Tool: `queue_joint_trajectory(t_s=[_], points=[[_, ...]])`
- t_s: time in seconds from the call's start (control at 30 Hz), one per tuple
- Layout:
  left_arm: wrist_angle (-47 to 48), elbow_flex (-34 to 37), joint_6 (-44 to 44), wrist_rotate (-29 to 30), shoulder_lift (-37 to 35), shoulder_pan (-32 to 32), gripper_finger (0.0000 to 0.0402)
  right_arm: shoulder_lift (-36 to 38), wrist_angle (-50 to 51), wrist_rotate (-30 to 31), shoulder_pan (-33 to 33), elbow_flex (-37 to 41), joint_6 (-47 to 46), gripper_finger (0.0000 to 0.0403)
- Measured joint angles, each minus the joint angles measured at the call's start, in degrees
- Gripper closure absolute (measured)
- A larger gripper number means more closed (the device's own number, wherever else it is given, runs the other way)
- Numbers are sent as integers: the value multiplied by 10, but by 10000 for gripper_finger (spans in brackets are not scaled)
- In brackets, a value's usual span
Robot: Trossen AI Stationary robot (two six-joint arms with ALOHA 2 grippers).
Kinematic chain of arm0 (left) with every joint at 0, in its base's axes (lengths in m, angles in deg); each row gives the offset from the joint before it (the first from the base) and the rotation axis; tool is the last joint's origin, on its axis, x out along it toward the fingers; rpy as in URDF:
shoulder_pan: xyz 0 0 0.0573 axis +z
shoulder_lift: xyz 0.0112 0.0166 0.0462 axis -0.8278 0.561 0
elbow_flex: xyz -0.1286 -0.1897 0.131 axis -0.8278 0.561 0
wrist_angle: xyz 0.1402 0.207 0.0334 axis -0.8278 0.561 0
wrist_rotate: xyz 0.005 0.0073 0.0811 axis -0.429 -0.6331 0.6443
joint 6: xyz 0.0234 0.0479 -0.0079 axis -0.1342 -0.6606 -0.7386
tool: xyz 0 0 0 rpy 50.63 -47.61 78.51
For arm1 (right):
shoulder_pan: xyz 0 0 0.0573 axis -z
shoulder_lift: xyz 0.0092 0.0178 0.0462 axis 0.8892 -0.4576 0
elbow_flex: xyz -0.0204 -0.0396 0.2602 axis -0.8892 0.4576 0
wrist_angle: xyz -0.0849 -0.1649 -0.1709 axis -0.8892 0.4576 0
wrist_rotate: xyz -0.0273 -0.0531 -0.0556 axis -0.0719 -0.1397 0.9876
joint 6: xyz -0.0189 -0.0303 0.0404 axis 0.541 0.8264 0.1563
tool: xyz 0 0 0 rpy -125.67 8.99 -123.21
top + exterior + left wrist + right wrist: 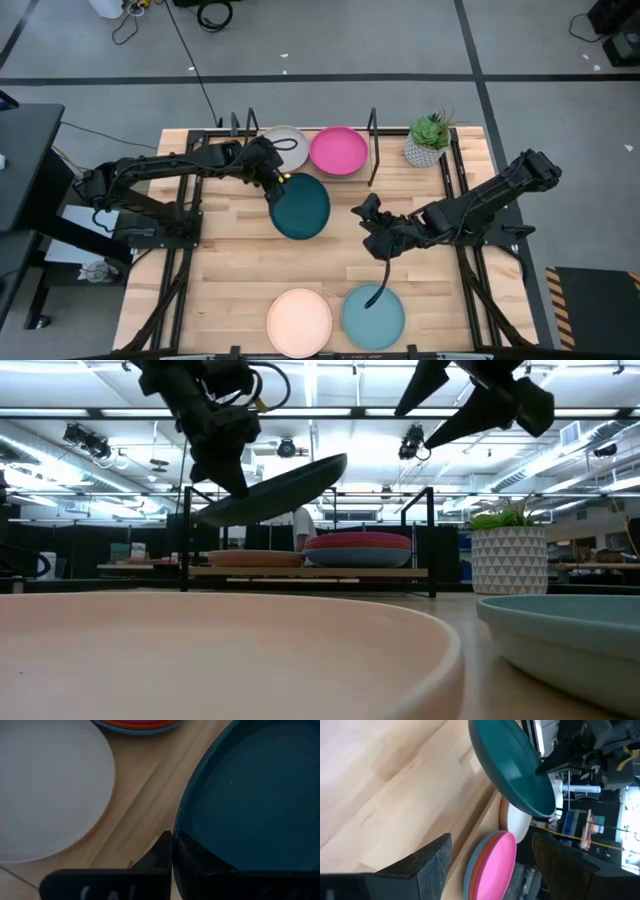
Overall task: Place and stack plates onto a shelf
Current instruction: Stack the dark green plate on top of the pink plate on the shelf
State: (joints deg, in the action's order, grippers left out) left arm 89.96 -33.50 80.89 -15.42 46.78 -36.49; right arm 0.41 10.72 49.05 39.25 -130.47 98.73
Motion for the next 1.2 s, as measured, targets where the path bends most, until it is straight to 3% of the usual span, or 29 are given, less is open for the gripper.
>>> queue_joint_trajectory(t_s=[0.2, 0.5, 1.2], points=[[3, 0, -1, -23, 0, 12, 386, 0, -5, 5, -15, 0, 5, 99], [-14, 0, -3, -69, -1, 43, 386, 0, -9, 5, -22, 0, 1, 103], [-22, 0, -34, -71, 0, 52, 386, -7, -9, -13, -14, 1, -28, 104]])
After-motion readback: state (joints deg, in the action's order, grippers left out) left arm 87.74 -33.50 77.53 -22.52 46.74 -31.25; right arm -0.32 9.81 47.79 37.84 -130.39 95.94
